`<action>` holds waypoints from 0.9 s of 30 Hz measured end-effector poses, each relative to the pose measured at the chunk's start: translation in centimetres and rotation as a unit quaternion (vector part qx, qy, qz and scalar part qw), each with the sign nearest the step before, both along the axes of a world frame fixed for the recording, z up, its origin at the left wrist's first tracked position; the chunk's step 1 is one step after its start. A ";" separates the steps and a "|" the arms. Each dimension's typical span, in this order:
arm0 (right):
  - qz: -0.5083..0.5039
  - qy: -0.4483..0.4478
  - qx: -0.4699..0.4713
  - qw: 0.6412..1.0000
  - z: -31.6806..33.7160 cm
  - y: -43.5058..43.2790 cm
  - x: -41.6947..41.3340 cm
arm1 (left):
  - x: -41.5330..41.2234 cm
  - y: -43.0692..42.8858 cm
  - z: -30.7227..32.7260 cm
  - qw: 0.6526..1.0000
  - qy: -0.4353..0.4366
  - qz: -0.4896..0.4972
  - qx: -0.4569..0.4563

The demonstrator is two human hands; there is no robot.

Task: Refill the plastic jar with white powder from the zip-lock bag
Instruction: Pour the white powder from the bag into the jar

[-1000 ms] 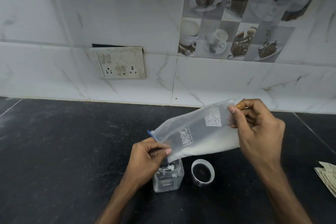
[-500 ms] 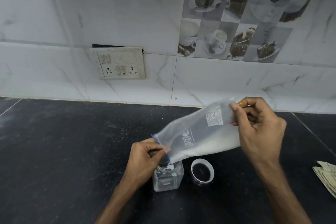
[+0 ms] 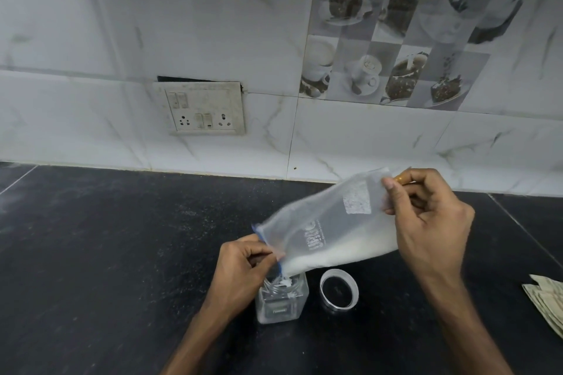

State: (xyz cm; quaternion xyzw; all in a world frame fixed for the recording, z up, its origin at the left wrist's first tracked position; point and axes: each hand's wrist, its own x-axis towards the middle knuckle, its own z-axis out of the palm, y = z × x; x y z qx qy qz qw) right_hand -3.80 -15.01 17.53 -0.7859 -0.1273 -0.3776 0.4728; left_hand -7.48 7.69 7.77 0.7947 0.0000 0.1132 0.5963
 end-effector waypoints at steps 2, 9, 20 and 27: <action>0.005 0.007 -0.008 1.000 -0.1 0.1 -0.1 | 0.1 0.1 -0.2 1.000 0.000 -0.003 -0.003; 0.012 -0.002 0.003 1.000 -0.2 0.2 -0.2 | 0.1 0.3 -0.4 1.000 0.002 0.008 0.000; 0.007 -0.015 0.001 1.000 -0.1 0.3 -0.1 | 0.0 0.0 -0.5 1.000 0.010 0.007 -0.006; 0.018 -0.014 0.001 1.000 0.0 0.5 -0.2 | -0.2 0.2 -0.6 1.000 0.009 0.011 -0.004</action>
